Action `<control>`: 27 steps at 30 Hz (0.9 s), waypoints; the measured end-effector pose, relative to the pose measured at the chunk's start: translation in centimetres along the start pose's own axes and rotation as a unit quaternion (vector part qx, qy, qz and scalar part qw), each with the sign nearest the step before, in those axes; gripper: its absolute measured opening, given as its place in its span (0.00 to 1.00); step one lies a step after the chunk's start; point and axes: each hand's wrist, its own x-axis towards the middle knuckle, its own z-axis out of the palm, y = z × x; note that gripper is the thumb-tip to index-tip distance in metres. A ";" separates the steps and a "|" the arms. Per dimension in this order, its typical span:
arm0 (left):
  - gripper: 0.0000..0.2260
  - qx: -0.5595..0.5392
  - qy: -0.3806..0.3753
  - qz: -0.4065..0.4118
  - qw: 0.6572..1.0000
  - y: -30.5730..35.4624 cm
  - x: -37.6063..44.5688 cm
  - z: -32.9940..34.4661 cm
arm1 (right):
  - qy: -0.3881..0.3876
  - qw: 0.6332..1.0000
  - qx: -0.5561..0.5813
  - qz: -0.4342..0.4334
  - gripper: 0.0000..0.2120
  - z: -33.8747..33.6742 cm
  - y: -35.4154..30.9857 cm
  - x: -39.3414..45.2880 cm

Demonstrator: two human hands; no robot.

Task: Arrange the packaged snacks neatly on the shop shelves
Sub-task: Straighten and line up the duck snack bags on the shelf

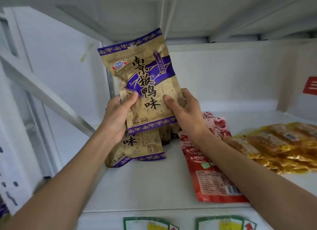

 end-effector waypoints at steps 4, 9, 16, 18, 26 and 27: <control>0.19 -0.059 -0.044 -0.030 0.997 0.5 -0.4 0.2 | 0.019 1.000 0.006 -0.016 0.14 0.1 0.3 0.1; 0.32 -0.149 -0.027 -0.078 0.985 0.5 0.1 -1.0 | 0.024 0.999 0.030 0.007 0.12 0.5 0.3 0.2; 0.20 -0.182 -0.119 -0.115 0.969 -0.3 -1.5 -0.4 | 0.016 0.999 0.020 0.022 0.17 0.6 0.0 0.2; 0.25 -0.241 -0.127 -0.167 0.948 -0.3 -1.7 -0.2 | 0.052 0.997 -0.063 -0.010 0.20 1.0 -0.1 0.0; 0.35 -0.143 -0.211 -0.102 0.962 -1.2 -1.6 1.0 | 0.046 0.987 -0.133 -0.083 0.21 1.2 -1.3 -0.2; 0.37 -0.094 -0.189 -0.081 0.974 -1.1 -1.2 1.2 | -0.004 0.997 -0.057 -0.060 0.20 1.1 -1.7 -0.5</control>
